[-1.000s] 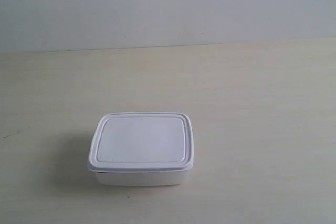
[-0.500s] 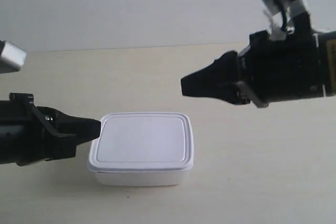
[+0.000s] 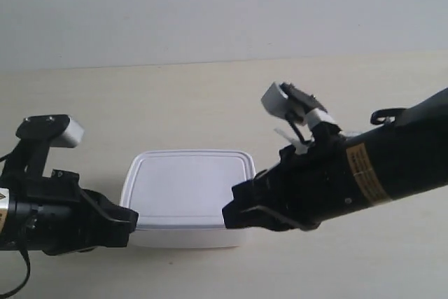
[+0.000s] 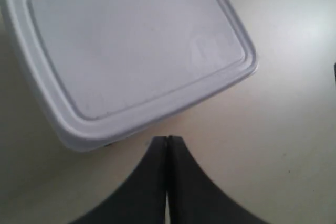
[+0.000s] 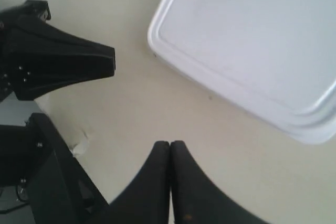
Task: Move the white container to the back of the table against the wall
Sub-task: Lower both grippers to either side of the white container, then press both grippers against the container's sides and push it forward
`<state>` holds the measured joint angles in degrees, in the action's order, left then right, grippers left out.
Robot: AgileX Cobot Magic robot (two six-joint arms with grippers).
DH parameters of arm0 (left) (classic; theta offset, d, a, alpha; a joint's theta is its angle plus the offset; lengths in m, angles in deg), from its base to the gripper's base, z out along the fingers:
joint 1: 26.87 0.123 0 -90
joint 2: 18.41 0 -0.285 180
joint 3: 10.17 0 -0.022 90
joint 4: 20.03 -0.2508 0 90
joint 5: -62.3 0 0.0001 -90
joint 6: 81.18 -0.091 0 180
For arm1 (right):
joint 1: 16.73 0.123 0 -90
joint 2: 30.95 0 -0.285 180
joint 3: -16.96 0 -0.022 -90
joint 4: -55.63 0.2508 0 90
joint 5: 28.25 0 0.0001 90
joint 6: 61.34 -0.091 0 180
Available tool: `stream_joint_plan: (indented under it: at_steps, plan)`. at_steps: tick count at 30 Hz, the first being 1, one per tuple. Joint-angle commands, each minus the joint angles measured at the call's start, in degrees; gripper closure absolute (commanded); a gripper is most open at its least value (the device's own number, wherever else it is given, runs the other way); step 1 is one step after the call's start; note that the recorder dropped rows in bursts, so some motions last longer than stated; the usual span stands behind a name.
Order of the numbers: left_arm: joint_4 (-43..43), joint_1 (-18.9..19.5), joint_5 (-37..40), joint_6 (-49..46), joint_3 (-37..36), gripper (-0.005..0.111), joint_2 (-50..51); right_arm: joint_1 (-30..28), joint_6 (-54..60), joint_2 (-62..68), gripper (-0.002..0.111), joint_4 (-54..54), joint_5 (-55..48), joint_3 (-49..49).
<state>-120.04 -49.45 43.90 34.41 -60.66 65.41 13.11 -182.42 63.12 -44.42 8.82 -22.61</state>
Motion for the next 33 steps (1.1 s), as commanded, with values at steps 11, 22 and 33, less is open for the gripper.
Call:
stream_joint_plan:
  at_steps: [11, 22, 33]
  plan:
    - [0.06, -0.31, -0.53, 3.13, -0.06, 0.107, 11.30, 1.81, 0.95, 3.79, 0.108, 0.11, -6.90, -3.38]
    - [2.07, -0.31, -0.42, 3.25, 0.61, 0.107, 14.82, 1.81, 1.49, 9.80, 0.108, 0.11, -7.91, -3.49]
    - [2.07, -0.31, 0.29, 2.86, 3.78, 0.107, 16.95, 1.81, 2.63, 11.70, 0.108, 0.11, -14.55, -3.39]
